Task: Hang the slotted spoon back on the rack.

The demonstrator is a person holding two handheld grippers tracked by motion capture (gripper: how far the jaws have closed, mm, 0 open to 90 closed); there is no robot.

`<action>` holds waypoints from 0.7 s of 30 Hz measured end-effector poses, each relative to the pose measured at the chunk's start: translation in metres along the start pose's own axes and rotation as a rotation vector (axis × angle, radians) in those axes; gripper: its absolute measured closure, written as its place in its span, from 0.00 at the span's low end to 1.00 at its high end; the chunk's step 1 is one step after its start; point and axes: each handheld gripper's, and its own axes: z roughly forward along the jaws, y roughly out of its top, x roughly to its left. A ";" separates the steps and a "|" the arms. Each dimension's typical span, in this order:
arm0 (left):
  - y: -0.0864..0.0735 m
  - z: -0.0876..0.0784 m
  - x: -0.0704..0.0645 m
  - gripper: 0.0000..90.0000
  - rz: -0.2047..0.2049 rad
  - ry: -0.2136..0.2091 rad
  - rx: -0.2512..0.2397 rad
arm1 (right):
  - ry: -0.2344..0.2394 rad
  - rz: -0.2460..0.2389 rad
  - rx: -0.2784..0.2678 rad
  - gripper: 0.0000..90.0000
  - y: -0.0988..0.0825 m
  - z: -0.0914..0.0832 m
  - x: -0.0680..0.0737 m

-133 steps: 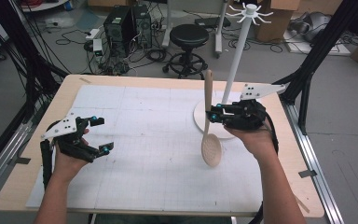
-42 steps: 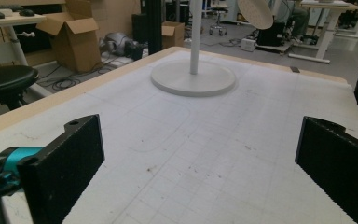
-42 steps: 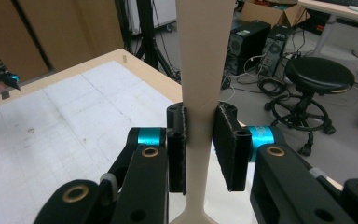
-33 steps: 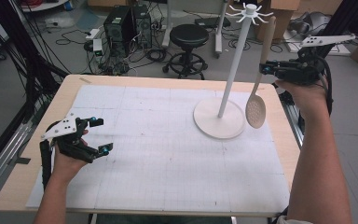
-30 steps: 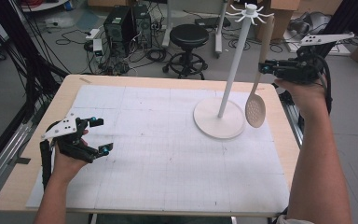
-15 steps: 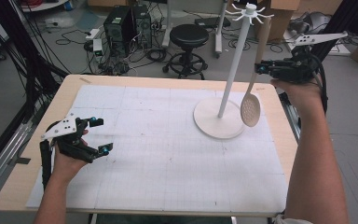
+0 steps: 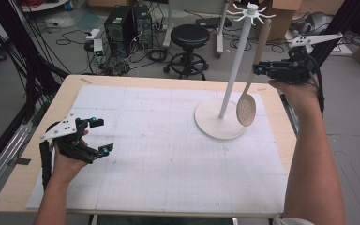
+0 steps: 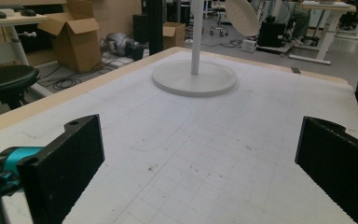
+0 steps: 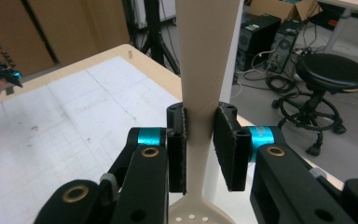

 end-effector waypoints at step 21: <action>-0.001 -0.002 0.001 0.02 -0.001 0.004 -0.003 | -0.007 0.037 0.022 0.84 0.006 0.011 -0.003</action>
